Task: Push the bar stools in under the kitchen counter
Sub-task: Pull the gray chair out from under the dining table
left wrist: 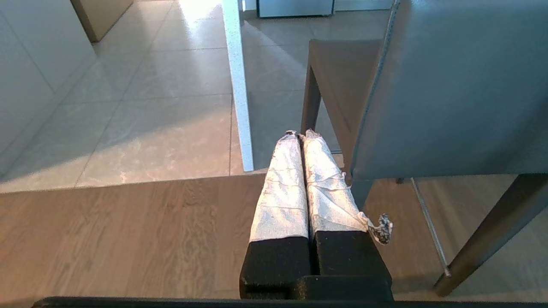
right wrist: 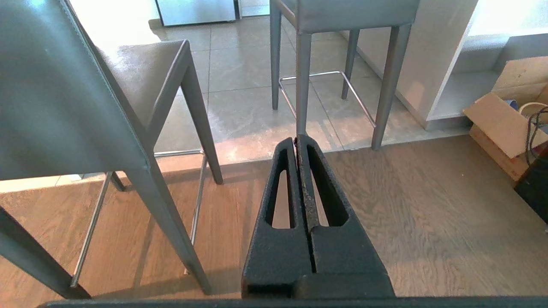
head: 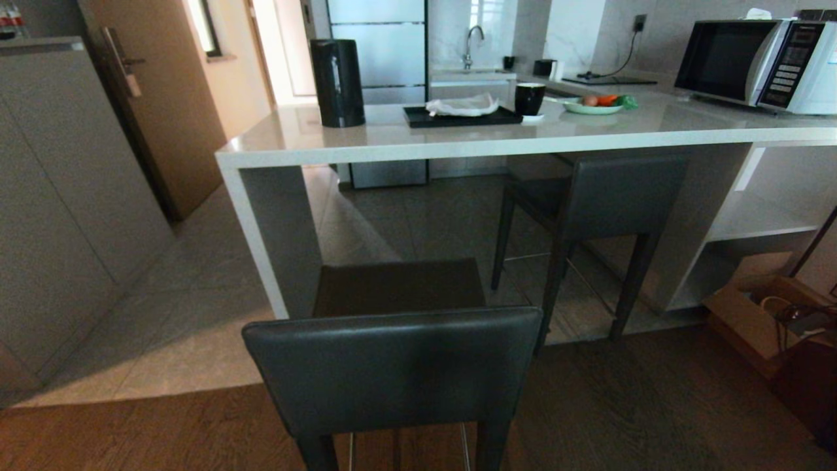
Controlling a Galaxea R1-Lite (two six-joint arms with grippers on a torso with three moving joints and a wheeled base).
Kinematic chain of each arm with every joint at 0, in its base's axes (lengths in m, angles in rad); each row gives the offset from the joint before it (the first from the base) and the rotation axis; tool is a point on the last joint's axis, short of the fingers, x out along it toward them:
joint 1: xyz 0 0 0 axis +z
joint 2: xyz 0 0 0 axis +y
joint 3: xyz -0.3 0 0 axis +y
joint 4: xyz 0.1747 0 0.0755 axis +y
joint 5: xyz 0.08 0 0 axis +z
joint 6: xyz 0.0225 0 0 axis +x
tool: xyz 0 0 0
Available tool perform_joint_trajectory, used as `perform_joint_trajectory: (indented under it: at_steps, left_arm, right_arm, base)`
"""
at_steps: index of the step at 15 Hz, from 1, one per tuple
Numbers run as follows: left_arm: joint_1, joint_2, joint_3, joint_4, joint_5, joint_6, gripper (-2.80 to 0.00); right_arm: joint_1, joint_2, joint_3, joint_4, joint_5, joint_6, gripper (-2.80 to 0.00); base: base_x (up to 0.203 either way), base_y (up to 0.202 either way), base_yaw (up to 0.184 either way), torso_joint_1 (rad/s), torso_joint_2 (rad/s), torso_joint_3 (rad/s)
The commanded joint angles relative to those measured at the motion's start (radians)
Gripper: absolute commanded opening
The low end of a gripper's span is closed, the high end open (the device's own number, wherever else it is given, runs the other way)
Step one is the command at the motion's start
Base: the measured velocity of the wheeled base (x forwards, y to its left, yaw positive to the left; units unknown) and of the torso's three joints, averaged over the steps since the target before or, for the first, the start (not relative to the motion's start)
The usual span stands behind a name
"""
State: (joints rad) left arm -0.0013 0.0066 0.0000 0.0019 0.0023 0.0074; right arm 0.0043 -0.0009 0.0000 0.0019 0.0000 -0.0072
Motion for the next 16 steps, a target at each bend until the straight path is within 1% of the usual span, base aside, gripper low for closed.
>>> perform_joint_trajectory:
  at_steps: [1,10,13,14,16]
  left_arm:
    - [0.000,0.000,0.002,0.000,0.001,-0.001,-2.80]
    - [0.000,0.000,0.002,0.000,0.001,-0.001,-2.80]
    - [0.000,0.000,0.002,0.000,0.001,-0.001,-2.80]
    - [0.000,-0.002,0.002,0.000,0.001,-0.001,-2.80]
    - [0.000,0.000,0.002,0.000,0.001,-0.001,-2.80]
  right_arm:
    - [0.000,0.001,0.000,0.001,0.000,0.000,-2.80]
    - [0.000,0.001,0.000,0.001,0.000,0.000,-2.80]
    - [0.000,0.001,0.000,0.006,0.009,-0.049,-2.80]
    - [0.000,0.001,0.000,0.005,0.005,-0.024,-2.80]
    - [0.000,0.001,0.000,0.003,0.003,-0.019,-2.80]
  base:
    - [0.000,0.000,0.000,0.000,0.00,0.000]
    - [0.000,0.000,0.000,0.000,0.00,0.000]
    - [0.000,0.000,0.000,0.000,0.00,0.000]
    - [0.000,0.000,0.000,0.000,0.00,0.000]
    - [0.000,0.000,0.000,0.000,0.00,0.000]
